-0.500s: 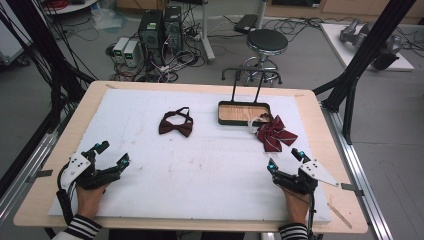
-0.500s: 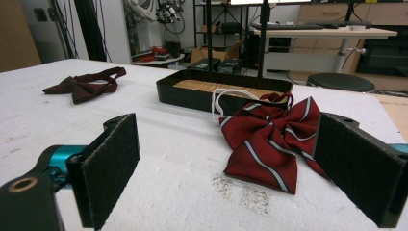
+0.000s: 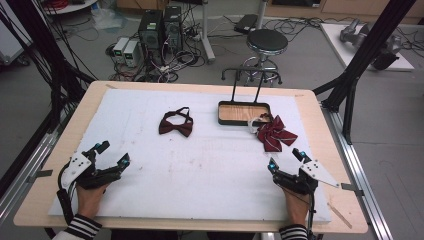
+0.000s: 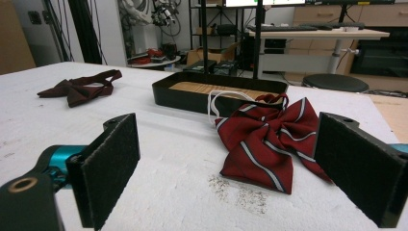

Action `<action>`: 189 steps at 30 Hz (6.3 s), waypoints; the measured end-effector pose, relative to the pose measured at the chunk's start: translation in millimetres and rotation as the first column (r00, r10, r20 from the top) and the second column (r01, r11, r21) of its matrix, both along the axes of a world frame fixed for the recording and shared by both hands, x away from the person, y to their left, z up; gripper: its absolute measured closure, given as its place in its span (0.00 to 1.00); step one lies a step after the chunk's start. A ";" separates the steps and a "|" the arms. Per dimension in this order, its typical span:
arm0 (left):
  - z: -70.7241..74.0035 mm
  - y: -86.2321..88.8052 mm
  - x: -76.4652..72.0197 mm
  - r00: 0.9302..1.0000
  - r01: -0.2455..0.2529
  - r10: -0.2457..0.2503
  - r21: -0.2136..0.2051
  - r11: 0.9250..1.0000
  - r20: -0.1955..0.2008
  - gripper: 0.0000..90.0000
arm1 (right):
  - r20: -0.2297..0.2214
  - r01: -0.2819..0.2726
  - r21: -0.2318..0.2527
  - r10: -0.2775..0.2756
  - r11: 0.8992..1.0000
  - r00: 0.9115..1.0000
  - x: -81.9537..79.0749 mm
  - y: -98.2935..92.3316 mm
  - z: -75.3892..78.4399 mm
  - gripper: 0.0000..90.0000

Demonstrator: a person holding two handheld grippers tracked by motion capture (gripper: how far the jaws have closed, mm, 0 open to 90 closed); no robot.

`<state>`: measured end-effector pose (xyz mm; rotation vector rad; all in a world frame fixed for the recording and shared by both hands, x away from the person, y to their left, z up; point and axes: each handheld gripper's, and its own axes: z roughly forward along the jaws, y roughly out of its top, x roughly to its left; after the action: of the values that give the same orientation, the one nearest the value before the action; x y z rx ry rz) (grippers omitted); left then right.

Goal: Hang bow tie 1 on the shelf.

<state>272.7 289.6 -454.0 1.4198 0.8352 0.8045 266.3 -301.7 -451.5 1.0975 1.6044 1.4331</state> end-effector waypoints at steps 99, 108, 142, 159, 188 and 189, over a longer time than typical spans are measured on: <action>-0.1 -1.1 -0.9 1.000 -0.011 0.011 0.004 1.000 0.009 0.16 | -0.522 -0.295 -0.388 0.056 0.873 0.851 175.4 2.5 54.7 0.10; 0.0 -1.1 -0.7 1.000 -0.010 0.010 0.004 1.000 0.007 0.16 | -0.557 -0.300 -0.399 0.030 0.867 0.830 179.0 -2.4 48.9 0.17; -0.4 -1.5 -2.5 0.999 -0.023 0.023 0.008 1.000 0.023 0.16 | -0.671 -0.343 -0.358 0.016 0.869 0.741 195.6 1.1 25.5 0.53; -0.8 -1.5 -3.5 0.999 -0.025 0.025 0.004 1.000 0.032 0.16 | -0.694 -0.276 -0.352 -0.051 0.894 0.718 193.0 4.7 29.0 0.78; -0.5 -2.3 -2.6 0.999 -0.025 0.025 0.010 1.000 0.025 0.16 | -0.557 -0.194 -0.303 -0.008 0.933 0.830 166.5 -0.5 50.9 0.81; -0.3 -2.2 -2.6 0.999 -0.024 0.024 0.012 1.000 0.024 0.16 | -0.547 -0.196 -0.294 0.003 0.936 0.837 165.6 -0.9 52.5 0.81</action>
<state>270.1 287.4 -454.3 1.4103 0.8317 0.8447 431.8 -302.7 -399.0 1.2897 2.2388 0.8818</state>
